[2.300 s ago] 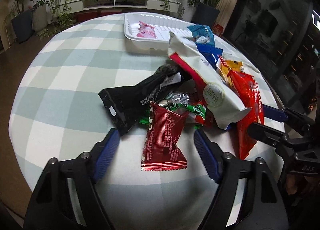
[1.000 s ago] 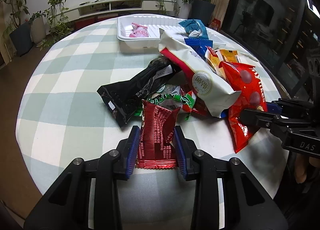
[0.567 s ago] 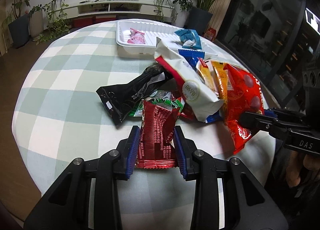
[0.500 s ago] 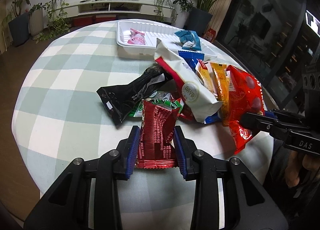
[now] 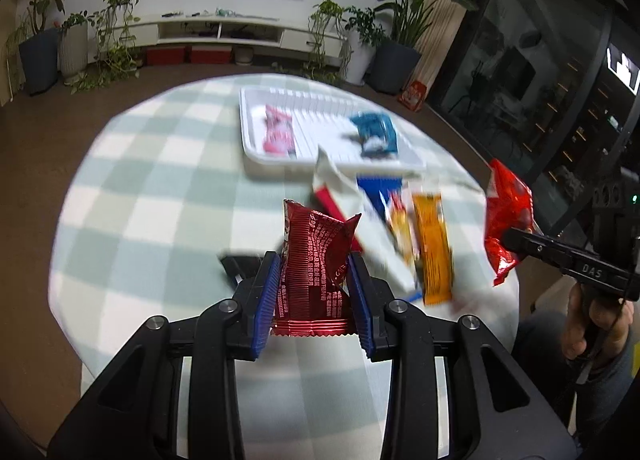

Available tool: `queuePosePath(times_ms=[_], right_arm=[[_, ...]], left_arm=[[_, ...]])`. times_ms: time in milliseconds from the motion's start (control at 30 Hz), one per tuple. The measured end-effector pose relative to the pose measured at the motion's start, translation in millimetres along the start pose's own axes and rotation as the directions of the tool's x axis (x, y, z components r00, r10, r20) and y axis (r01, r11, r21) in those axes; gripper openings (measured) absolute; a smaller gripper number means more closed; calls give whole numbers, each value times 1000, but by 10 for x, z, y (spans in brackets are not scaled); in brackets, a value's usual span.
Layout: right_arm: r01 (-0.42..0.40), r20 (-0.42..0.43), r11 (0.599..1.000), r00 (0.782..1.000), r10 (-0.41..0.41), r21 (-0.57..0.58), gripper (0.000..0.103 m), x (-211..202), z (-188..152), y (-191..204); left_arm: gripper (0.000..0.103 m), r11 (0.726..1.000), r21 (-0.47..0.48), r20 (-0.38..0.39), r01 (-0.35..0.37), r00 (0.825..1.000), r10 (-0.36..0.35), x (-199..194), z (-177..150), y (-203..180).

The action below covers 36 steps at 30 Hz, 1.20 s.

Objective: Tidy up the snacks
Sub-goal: 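Lift both held snacks and carry them over the white tray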

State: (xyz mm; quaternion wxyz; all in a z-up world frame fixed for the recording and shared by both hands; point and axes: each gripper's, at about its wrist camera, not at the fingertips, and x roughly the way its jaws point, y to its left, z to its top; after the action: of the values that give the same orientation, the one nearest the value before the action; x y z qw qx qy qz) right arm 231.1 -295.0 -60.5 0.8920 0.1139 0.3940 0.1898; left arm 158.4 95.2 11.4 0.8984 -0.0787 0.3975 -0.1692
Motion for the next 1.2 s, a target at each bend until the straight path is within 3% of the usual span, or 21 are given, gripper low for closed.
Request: queuePosePath(times_ms=[300,600,933,1200], right_arm=[[77,101,997,992,-79,25,31,-206,662,-420],[84,124,996,989,-84,6,31,17,1368,-575],[64,65,994,996,-58,-90,31,709,1979,-338],[43,-18,989,999,-46,-138,31,1287,2074,-190]], left_arm=[[32,999,32,58,-39,998,37,-146,935,149],[32,995,85,38,-52,998,48,155,1789,186],[32,994,105,-51,-11,999,16,984,2220,108],[32,992,127,-127,12,992,5,1716,2238,27]])
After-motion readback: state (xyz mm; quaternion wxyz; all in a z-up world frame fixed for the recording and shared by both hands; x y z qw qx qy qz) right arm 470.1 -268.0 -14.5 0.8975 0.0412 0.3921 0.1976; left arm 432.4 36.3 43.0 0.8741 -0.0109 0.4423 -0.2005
